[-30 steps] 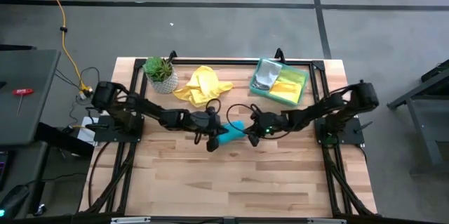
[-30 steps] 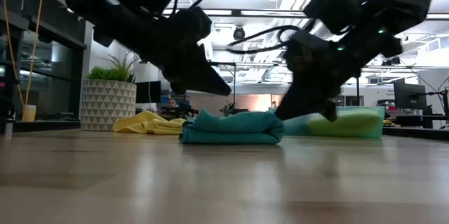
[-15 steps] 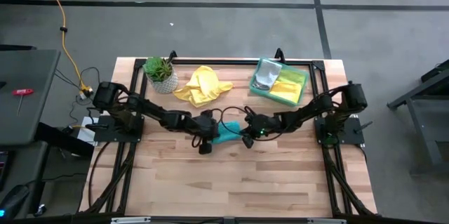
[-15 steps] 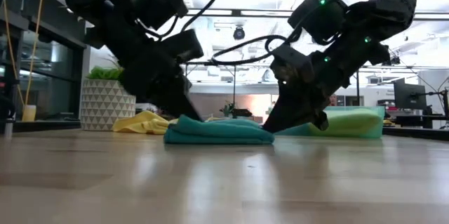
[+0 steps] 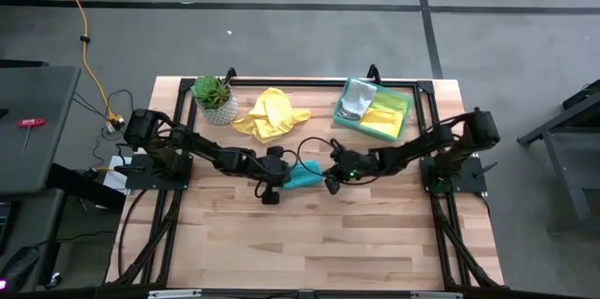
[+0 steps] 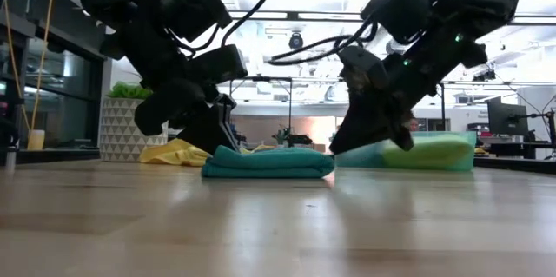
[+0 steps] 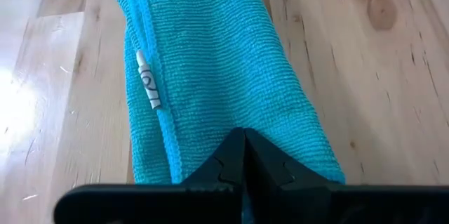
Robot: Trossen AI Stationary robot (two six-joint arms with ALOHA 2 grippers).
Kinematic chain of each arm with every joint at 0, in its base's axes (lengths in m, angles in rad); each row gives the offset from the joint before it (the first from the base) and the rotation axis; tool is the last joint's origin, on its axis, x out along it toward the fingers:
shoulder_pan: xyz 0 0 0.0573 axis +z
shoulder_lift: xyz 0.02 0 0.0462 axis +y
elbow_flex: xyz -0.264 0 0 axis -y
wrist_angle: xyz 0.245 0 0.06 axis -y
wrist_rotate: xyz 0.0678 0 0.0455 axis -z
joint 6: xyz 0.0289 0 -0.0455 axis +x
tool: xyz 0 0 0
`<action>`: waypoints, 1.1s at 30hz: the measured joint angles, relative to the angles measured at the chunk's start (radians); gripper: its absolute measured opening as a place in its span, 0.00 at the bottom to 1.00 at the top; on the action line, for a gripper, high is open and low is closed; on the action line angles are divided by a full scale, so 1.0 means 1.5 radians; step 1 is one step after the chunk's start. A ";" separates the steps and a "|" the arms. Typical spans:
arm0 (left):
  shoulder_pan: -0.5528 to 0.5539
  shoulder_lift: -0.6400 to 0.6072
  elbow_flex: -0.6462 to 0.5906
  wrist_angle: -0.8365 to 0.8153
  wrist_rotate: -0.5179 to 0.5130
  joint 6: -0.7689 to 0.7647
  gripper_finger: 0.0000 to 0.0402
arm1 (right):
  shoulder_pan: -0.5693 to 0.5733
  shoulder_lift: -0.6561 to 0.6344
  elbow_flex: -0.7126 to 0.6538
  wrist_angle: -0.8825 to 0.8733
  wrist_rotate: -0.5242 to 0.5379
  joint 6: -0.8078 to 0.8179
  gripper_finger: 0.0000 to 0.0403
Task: Fold microfiber towels
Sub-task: Fold the blue towel, then put the blue towel into the bin
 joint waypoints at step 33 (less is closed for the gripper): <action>-0.022 -0.244 -0.066 -0.198 0.015 -0.156 0.00 | -0.086 0.040 0.001 0.037 -0.143 0.219 0.68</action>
